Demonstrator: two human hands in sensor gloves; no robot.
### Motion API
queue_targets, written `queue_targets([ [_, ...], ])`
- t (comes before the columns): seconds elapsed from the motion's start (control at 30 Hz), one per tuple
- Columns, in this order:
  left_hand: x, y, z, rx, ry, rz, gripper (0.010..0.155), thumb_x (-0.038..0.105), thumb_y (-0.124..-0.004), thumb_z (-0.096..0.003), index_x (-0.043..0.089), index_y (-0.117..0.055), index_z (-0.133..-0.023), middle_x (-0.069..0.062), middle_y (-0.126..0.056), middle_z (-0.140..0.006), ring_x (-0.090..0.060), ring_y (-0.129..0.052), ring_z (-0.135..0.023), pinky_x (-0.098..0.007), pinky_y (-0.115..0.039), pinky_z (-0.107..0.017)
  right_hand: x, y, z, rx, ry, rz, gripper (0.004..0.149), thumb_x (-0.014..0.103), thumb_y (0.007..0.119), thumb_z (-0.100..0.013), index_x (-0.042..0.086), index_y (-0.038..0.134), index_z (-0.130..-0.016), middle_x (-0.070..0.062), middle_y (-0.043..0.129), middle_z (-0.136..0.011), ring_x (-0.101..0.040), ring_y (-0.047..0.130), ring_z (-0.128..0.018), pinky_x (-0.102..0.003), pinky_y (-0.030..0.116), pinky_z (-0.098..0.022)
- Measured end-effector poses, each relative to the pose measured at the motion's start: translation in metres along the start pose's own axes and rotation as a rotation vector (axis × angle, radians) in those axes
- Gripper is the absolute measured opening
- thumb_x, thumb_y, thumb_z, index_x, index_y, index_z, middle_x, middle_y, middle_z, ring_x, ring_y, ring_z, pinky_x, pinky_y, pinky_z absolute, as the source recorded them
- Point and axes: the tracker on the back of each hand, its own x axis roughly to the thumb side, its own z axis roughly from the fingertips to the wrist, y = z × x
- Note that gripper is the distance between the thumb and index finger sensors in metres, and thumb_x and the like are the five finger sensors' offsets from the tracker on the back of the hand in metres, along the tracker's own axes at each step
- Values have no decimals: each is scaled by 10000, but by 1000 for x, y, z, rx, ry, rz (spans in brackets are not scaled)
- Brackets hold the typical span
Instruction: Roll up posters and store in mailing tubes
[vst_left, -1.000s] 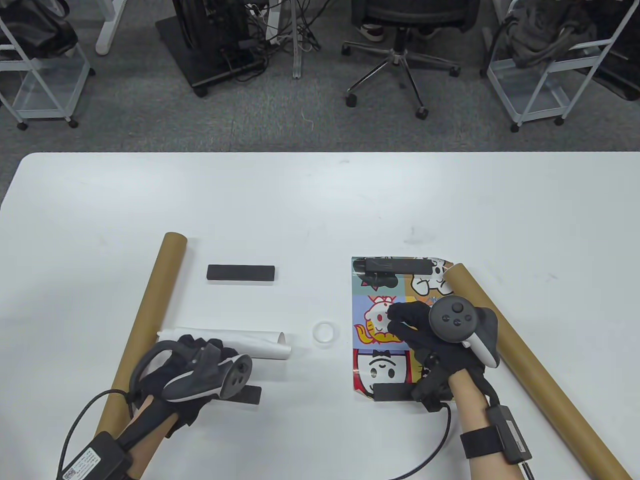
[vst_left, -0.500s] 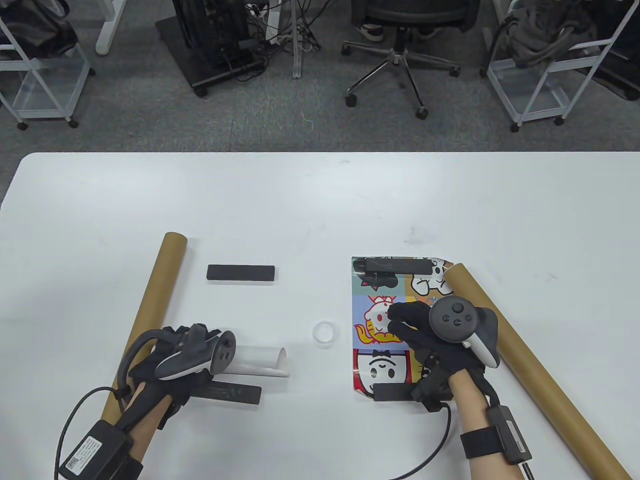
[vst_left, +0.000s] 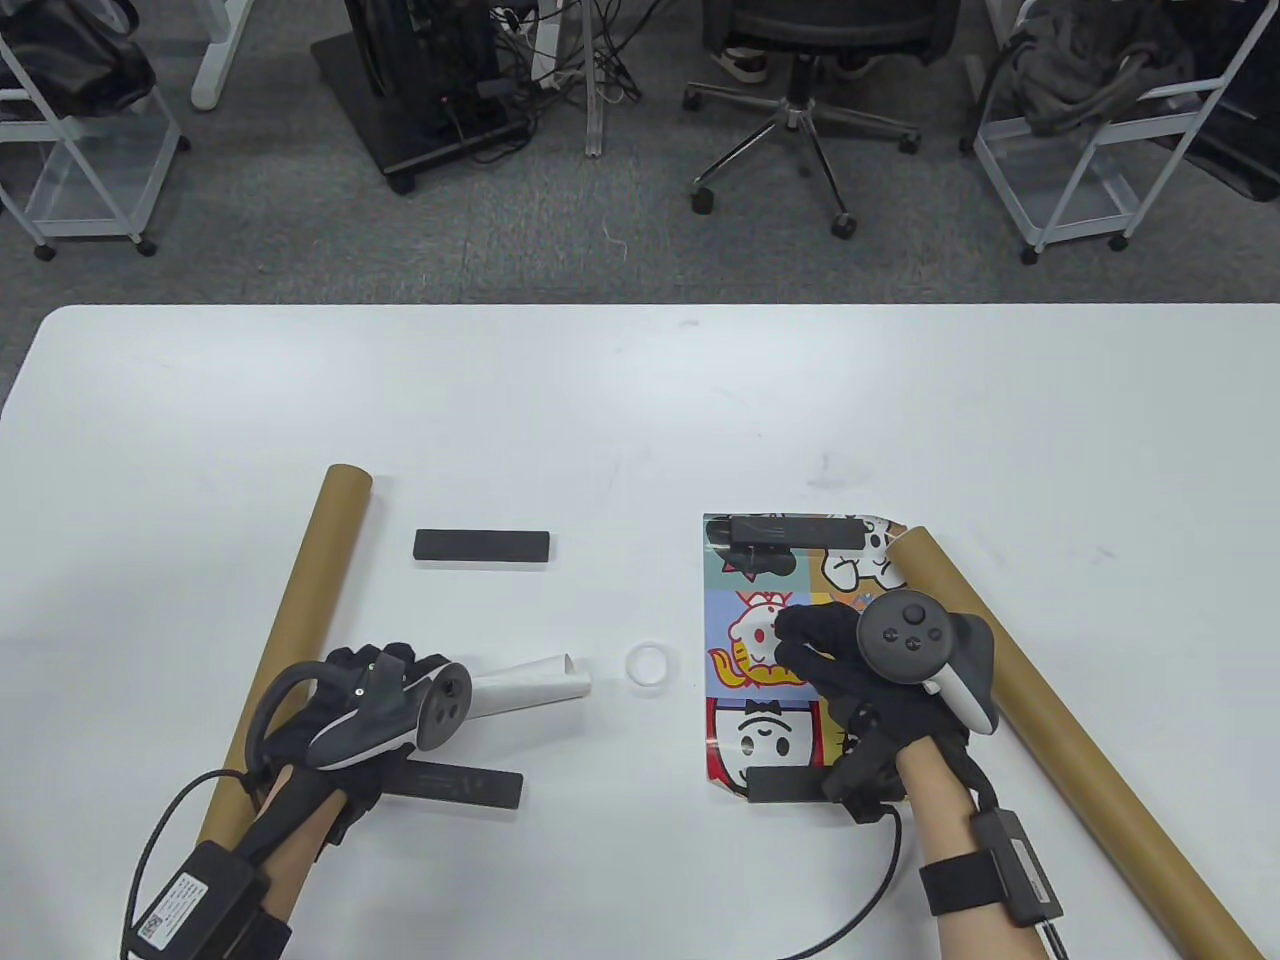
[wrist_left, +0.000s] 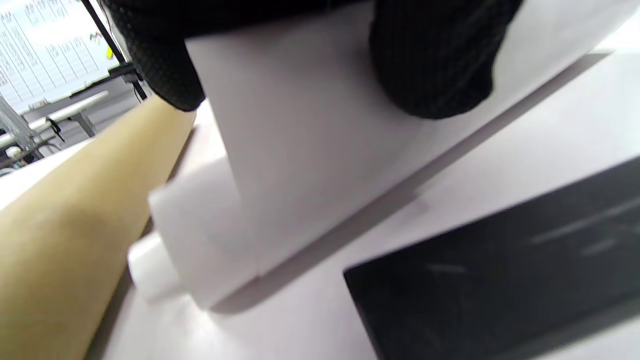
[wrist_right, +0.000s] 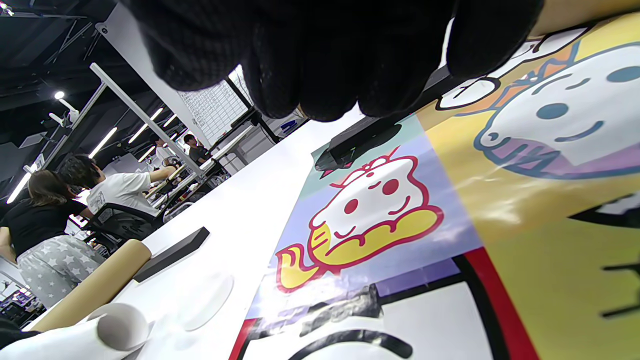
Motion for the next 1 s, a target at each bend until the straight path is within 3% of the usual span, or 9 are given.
queue_targets([
  [0.17, 1, 18, 8, 138, 3, 17, 410, 406, -752, -522, 389, -811, -928, 103, -923, -896, -171, -985, -771, -496, -734, -785, 8, 0, 1, -12, -30, -6, 520, 364, 732, -482, 120, 733, -941, -195, 775, -985, -501, 765, -858, -721, 581, -650],
  [0.33, 0, 32, 16, 189, 10, 44, 398, 400, -757, -518, 391, -821, -911, 105, -935, -869, -163, -991, -747, -497, -737, -783, 21, 3, 3, -28, -59, 21, 518, 364, 733, -481, 123, 732, -940, -192, 776, -985, -499, 767, -857, -721, 582, -649],
  [0.53, 7, 68, 28, 286, -20, 66, 389, 400, -763, -516, 412, -830, -899, 110, -940, -866, -159, -993, -743, -506, -734, -785, 65, 1, 9, -54, -164, 103, 506, 361, 735, -480, 137, 739, -933, -172, 788, -981, -483, 777, -866, -719, 591, -649],
  [0.8, 39, 107, 30, 316, -99, 58, 387, 401, -767, -515, 439, -834, -894, 122, -932, -887, -164, -981, -779, -523, -716, -799, 129, -4, 13, -89, -289, 232, 615, 382, 761, -451, 148, 647, -1008, -164, 727, -1058, -489, 695, -963, -735, 543, -668],
  [1.0, 59, 117, 21, 345, -132, 75, 387, 402, -769, -512, 438, -841, -890, 123, -935, -878, -160, -983, -769, -520, -718, -799, 143, 10, 11, -52, -334, 324, 698, 416, 788, -414, 154, 602, -1033, -147, 702, -1078, -476, 694, -973, -714, 553, -683],
])
